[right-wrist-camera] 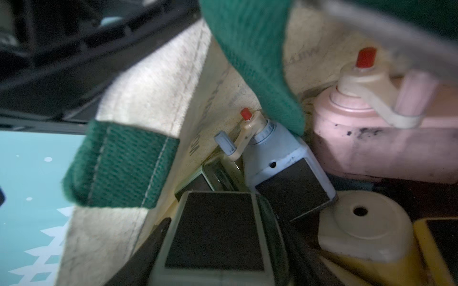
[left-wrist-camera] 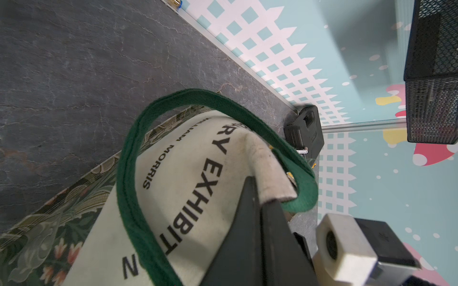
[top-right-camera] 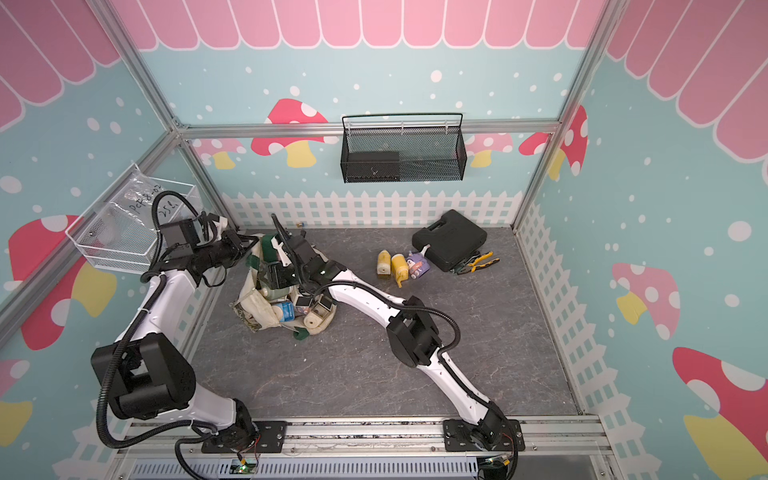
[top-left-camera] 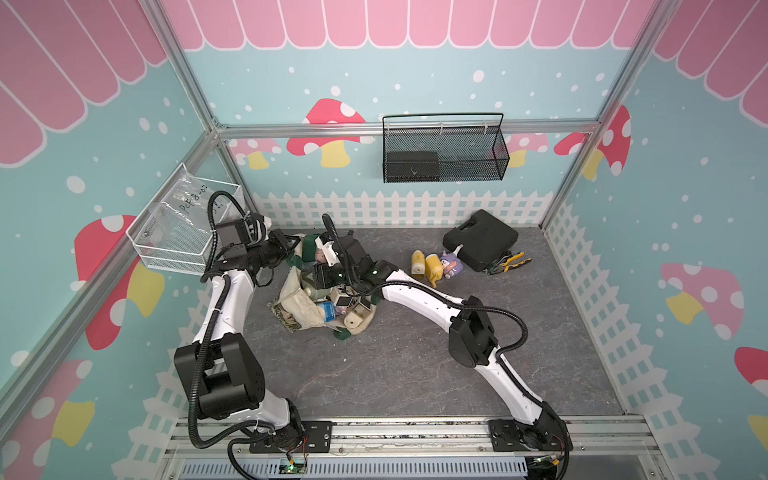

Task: Take out the pencil sharpeners from the tote bags
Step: Pick up the pencil sharpener from the canvas bag.

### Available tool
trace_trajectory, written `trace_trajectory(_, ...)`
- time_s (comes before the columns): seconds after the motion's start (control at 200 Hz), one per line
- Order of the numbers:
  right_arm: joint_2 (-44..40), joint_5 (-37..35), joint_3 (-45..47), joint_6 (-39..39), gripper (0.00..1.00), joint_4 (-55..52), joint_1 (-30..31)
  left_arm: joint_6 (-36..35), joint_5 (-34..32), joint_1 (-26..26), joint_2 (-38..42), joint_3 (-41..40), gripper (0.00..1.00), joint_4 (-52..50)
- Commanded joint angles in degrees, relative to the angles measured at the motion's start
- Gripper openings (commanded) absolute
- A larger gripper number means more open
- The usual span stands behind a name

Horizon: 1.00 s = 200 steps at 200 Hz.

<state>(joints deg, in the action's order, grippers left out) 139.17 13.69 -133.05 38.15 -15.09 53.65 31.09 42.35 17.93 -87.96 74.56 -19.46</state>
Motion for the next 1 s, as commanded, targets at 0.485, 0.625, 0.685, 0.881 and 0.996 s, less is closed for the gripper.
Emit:
trace_trajectory(0.485, -12.6, -6.0, 4.0, -9.3, 0.54, -2.8, 0.3, 0.4, 0.8, 1.2, 1.0, 0.2, 0.00, 2.3)
trace_trajectory(0.625, -15.2, -7.0, 6.7, -10.5, 0.54, -2.9, -0.2, 0.4, 0.8, 1.1, 1.1, 0.2, 0.00, 2.3)
trace_trajectory(0.685, -16.4, -7.4, 7.9, -11.0, 0.54, -2.8, -0.4, 0.4, 0.8, 1.2, 1.0, 0.2, 0.00, 2.3)
trace_trajectory(0.881, -21.5, -8.8, 13.3, -12.8, 0.54, -2.9, -1.7, 0.4, 0.8, 1.2, 1.1, 0.2, 0.00, 2.3)
trace_trajectory(0.996, -25.6, -9.3, 18.0, -14.0, 0.54, -2.9, -3.2, 0.4, 0.7, 1.1, 1.0, 0.2, 0.00, 2.2)
